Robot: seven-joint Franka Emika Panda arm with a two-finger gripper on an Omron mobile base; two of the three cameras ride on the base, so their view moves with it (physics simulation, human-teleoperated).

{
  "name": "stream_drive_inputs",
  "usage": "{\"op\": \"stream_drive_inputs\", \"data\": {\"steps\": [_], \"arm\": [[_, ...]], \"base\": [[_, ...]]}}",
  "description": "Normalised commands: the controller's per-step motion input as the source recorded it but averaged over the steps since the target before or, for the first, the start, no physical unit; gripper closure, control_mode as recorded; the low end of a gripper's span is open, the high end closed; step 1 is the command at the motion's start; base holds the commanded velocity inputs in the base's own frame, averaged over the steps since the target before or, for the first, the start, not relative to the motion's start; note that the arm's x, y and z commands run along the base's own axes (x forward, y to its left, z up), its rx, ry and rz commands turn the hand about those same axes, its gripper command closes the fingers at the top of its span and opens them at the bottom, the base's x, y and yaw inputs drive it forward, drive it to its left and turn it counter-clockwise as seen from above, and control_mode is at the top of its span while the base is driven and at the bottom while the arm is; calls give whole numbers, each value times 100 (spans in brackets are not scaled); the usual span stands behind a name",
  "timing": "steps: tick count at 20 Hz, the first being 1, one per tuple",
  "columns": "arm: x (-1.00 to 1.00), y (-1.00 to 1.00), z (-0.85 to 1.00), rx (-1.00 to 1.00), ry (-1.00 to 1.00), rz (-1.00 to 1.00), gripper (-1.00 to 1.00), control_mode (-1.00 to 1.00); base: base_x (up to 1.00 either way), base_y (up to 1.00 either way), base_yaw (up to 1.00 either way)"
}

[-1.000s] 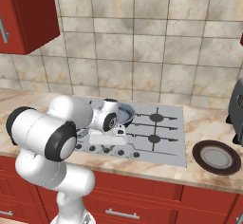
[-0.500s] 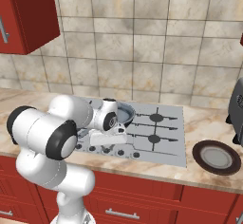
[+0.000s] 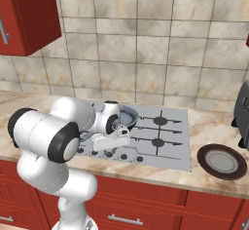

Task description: Pick up the butter stick and place it in the pan. Then turn on the burner for the pan.

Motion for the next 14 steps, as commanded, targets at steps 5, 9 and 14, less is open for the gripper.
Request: {"op": "stream_drive_inputs", "data": {"steps": [5,9,14], "arm": [[-6,-1,-16,0,-10,17,100,-100],[-7,-1,-16,0,-8,17,100,-100],[-1,-2,-9,0,-3,16,100,-100]], "base": [[0,0,0],[0,0,0],[0,0,0]]}}
